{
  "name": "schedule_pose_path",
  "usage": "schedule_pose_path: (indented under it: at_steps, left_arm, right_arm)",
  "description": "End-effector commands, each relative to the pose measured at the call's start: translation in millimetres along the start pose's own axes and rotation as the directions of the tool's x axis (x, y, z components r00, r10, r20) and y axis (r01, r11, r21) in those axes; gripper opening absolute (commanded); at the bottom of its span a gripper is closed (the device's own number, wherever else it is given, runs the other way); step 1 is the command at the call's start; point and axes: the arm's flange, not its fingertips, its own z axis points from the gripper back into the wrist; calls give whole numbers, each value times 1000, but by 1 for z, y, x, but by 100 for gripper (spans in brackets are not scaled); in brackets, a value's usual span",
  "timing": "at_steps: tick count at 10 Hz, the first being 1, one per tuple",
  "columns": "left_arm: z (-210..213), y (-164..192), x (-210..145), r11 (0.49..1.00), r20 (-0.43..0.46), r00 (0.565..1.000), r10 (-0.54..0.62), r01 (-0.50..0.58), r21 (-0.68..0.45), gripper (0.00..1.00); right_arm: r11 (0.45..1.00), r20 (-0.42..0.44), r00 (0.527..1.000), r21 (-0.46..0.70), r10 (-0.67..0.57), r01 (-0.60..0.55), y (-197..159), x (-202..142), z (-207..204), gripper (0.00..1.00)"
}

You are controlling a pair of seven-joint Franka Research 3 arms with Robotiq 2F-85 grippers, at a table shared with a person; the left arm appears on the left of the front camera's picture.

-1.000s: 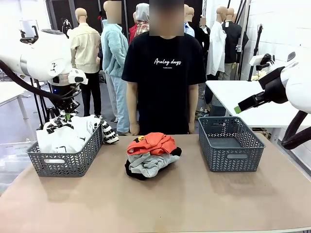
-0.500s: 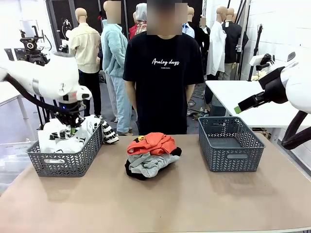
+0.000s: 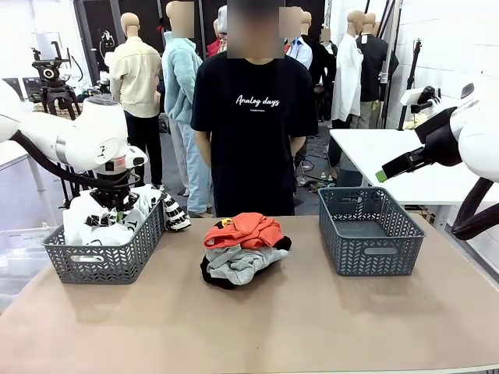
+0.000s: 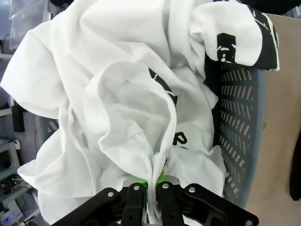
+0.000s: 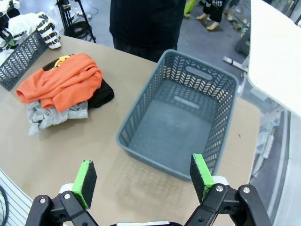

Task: Sort the tops and bottoms.
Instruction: Sort the clothes according to human instructions.

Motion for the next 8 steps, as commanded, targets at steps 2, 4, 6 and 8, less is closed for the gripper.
schedule_pose_path:
  at_steps: [2, 4, 6, 8]
  left_arm:
    - [10, 11, -5, 999, 13, 999, 45, -45, 8, 57]
    - [19, 16, -4, 999, 21, 999, 41, -40, -6, 95]
    - [23, 18, -2, 999, 19, 999, 48, -48, -4, 100]
    - [30, 20, -1, 999, 30, 999, 45, -44, -23, 100]
  right_arm:
    - [1000, 1, 1000, 15, -7, 7, -1, -1, -2, 100]
    - [1000, 1, 1000, 15, -7, 7, -1, -1, -2, 100]
    - [1000, 1, 1000, 15, -7, 7, -1, -1, -2, 100]
    - [1000, 1, 1000, 15, -7, 7, -1, -1, -2, 100]
